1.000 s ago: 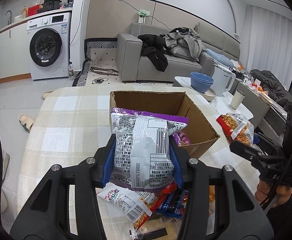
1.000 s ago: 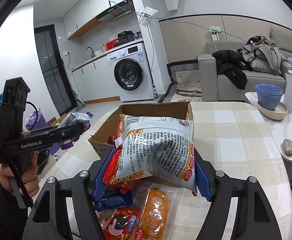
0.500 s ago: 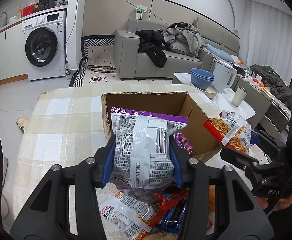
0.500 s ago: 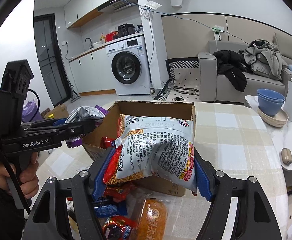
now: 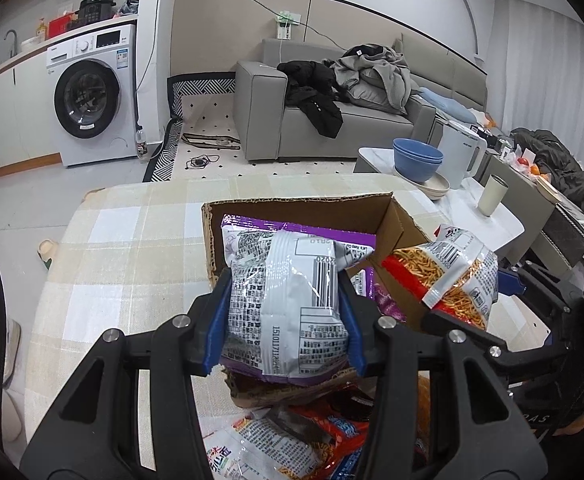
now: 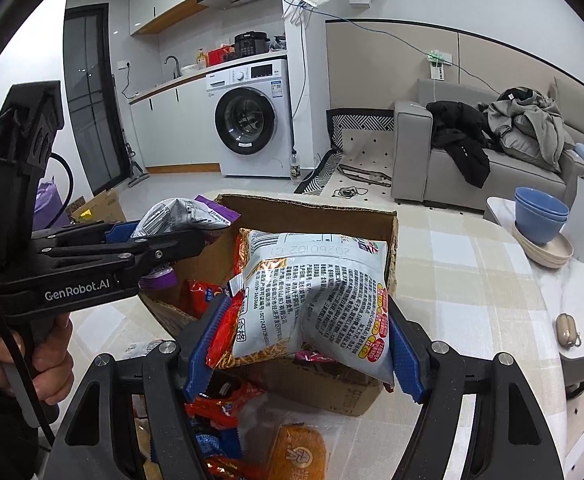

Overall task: Organize snacks
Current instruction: 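Open both grippers to drop the white bags into the box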

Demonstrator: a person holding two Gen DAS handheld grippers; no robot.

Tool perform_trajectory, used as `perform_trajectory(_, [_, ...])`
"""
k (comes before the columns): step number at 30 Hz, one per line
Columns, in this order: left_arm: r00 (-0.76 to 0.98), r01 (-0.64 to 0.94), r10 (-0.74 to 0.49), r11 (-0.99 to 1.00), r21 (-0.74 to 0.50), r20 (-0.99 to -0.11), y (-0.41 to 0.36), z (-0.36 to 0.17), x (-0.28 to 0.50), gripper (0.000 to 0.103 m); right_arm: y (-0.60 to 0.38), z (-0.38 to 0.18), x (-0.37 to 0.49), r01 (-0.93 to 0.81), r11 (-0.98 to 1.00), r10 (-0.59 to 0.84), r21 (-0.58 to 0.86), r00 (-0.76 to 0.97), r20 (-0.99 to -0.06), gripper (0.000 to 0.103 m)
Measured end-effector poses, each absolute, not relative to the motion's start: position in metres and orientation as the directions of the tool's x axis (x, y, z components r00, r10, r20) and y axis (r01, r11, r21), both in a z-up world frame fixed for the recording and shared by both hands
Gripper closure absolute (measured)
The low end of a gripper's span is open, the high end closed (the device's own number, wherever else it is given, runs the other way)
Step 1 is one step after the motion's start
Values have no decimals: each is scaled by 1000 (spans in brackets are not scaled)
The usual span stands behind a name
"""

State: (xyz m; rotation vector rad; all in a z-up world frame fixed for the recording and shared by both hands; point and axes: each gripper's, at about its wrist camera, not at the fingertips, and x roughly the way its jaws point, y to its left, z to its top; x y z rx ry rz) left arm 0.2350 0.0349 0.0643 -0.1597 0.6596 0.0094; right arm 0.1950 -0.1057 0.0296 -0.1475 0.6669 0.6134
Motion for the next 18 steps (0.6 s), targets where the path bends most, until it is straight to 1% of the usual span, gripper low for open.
perform_trajectory(4, [787, -60, -42, 988, -144, -615, 35, 61, 242, 58, -100, 25, 203, -581, 811, 488, 62, 616, -618, 29])
perform_trajectory(15, [782, -55, -16, 994, -94, -623, 32, 52, 264, 58, -87, 19, 221, -582, 813, 459, 2, 639, -618, 29])
perform_trajectory(18, [780, -58, -11, 994, -90, -626, 29, 52, 268, 58, -86, 17, 223, -595, 804, 469, 3, 631, -619, 27])
